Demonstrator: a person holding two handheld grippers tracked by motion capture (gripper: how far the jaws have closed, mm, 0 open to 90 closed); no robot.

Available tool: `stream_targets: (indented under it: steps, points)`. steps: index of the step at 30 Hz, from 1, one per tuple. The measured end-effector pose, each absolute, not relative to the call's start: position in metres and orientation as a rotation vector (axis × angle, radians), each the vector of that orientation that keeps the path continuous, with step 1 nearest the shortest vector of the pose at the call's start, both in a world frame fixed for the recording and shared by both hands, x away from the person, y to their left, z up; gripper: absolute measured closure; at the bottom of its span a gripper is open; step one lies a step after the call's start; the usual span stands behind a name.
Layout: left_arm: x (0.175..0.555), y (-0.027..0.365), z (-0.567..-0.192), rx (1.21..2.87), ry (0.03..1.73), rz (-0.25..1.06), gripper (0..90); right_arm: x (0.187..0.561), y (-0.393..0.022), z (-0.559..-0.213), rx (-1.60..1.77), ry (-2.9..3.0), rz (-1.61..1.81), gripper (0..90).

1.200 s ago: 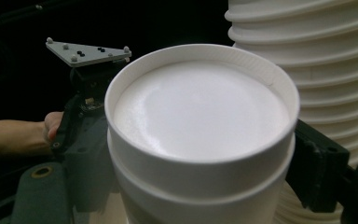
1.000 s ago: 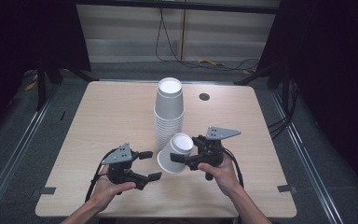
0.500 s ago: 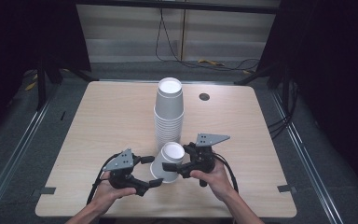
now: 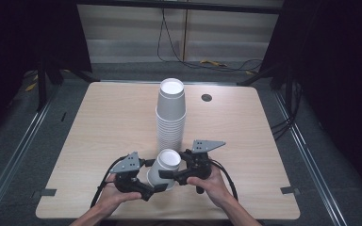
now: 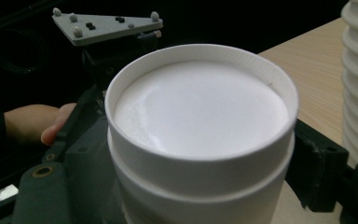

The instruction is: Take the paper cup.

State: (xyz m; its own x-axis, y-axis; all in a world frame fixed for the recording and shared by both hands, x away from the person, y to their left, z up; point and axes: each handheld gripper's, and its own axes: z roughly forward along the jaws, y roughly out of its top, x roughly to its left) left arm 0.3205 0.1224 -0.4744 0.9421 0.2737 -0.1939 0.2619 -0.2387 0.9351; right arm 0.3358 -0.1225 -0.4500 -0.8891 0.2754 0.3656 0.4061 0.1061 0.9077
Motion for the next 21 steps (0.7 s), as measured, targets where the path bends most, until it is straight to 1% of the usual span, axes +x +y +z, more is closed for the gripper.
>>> stream_targets:
  steps: [10, 13, 15, 16, 21]
  points:
    - [0.3202, 0.1199, -0.4746, 1.819, 0.395, 0.002, 4.2, 0.3335, -0.1187, -0.4501, -0.69, -2.216, -1.927, 21.1]
    - [0.3198, 0.1182, -0.4743, 1.817, 0.392, 0.004, 4.2, 0.3331, -0.1173, -0.4505, -0.685, -2.205, -1.934, 21.1]
    - [0.3189, 0.1178, -0.4742, 1.825, 0.377, 0.008, 6.7, 0.3326, -0.1161, -0.4508, -0.683, -2.206, -1.938, 21.1]
    - [0.3185, 0.118, -0.4741, 1.825, 0.366, 0.004, 10.6, 0.332, -0.1159, -0.4504, -0.687, -2.207, -1.936, 21.1]
    - [0.317, 0.1197, -0.4726, 1.825, 0.351, 0.026, 12.2, 0.3312, -0.1177, -0.4494, -0.685, -2.207, -1.938, 21.2]
